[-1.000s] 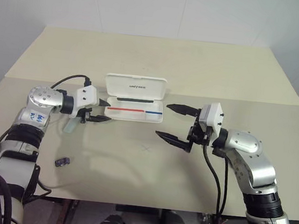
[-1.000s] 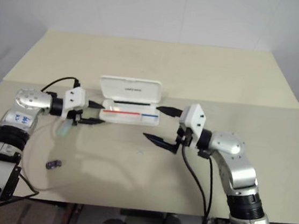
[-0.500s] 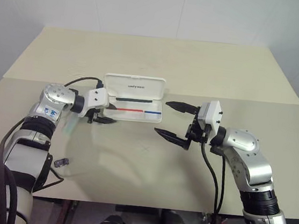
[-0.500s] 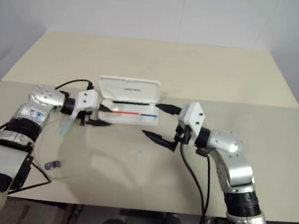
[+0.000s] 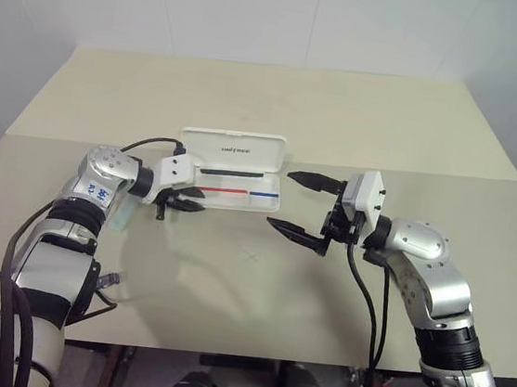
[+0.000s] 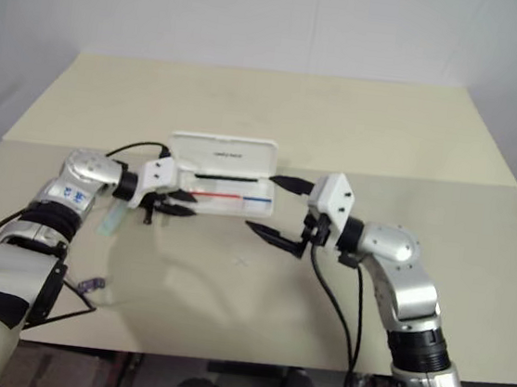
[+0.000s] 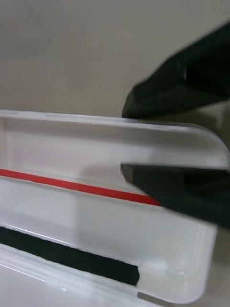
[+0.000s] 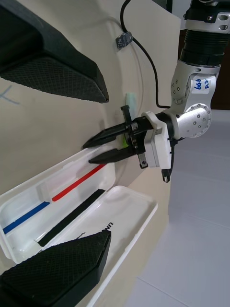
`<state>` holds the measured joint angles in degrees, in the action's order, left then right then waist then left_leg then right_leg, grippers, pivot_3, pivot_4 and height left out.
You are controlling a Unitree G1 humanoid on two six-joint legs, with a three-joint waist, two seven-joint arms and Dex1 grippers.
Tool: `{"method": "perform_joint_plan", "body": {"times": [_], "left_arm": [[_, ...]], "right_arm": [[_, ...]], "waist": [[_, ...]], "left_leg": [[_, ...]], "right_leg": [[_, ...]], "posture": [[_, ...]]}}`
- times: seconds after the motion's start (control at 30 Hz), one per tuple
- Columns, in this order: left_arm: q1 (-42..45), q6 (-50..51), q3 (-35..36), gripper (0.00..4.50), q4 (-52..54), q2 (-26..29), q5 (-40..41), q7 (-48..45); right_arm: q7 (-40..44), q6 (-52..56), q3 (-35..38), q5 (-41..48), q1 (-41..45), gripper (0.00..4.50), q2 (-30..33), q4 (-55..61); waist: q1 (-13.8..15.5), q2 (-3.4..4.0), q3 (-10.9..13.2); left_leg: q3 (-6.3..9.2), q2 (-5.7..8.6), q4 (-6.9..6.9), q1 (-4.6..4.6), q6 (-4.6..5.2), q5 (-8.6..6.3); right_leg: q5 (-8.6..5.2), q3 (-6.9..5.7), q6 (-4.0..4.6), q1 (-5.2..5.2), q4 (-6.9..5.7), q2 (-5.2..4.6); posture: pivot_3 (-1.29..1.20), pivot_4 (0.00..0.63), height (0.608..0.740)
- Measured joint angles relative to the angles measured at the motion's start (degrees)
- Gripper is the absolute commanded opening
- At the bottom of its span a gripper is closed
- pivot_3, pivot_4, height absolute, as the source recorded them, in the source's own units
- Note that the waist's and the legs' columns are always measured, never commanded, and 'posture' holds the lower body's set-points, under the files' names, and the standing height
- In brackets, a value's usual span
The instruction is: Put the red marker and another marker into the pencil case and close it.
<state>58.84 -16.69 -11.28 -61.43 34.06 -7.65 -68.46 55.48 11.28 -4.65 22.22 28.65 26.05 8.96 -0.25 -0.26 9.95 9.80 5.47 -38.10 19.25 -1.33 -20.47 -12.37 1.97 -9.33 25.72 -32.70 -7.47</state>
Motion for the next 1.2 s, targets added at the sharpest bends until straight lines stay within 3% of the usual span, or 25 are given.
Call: {"method": "perform_joint_plan", "body": {"times": [0.07, 0.43, 0.73, 0.87, 1.2], "left_arm": [[0.0, -0.3, -0.2, 0.02, 0.4, -0.1, -0.1, 0.0], [-2.1, 0.4, 0.2, 0.02, 6.2, 0.9, 0.0, -1.5], [-15.5, 8.2, 1.6, 0.02, 30.8, 3.9, 4.6, -5.4], [-22.5, 14.9, 2.0, 0.02, 43.9, 4.8, 7.1, -4.8], [-31.3, 25.6, 1.9, 0.02, 61.5, 4.7, 10.0, -1.4]], "right_arm": [[0.0, 0.0, 0.0, 0.0, 0.3, 4.5, 0.0, 0.0], [0.0, 0.0, 0.0, 0.1, 1.4, 4.5, 0.0, 0.0], [0.6, 0.0, 0.2, 0.1, 1.5, 4.5, 0.8, -0.3], [3.4, 0.1, 2.0, 1.2, -0.8, 4.5, 5.2, -0.4], [11.3, 1.2, 8.6, 3.7, -7.0, 4.5, 16.3, -2.2]], "waist": [[0.0, -0.01, 0.0], [0.0, -0.03, 0.0], [-0.1, -0.03, 0.0], [0.2, -0.03, 0.0], [0.1, -0.06, 0.0]], "left_leg": [[0.0, 0.0, -0.09, 0.0, -0.01, 0.0], [-0.13, -0.02, -0.09, -0.02, 0.01, -0.04], [-0.64, -0.11, -0.08, 0.04, 0.17, -0.27], [-0.88, -0.15, -0.11, 0.08, 0.25, -0.4], [-1.23, -0.24, -0.14, 0.01, 0.29, -0.49]], "right_leg": [[0.02, 0.0, 0.03, 0.0, -0.07, 0.0], [0.06, 0.01, 0.05, 0.07, -0.12, -0.01], [0.07, -0.01, 0.07, 0.46, -0.21, -0.08], [0.08, -0.01, 0.07, 0.61, -0.25, -0.09], [0.12, 0.0, 0.13, 0.62, -0.21, -0.1]], "posture": [[0.0, 0.15, 0.74], [0.0, 0.15, 0.74], [0.0, 0.15, 0.74], [0.0, 0.15, 0.74], [0.0, 0.15, 0.74]]}}
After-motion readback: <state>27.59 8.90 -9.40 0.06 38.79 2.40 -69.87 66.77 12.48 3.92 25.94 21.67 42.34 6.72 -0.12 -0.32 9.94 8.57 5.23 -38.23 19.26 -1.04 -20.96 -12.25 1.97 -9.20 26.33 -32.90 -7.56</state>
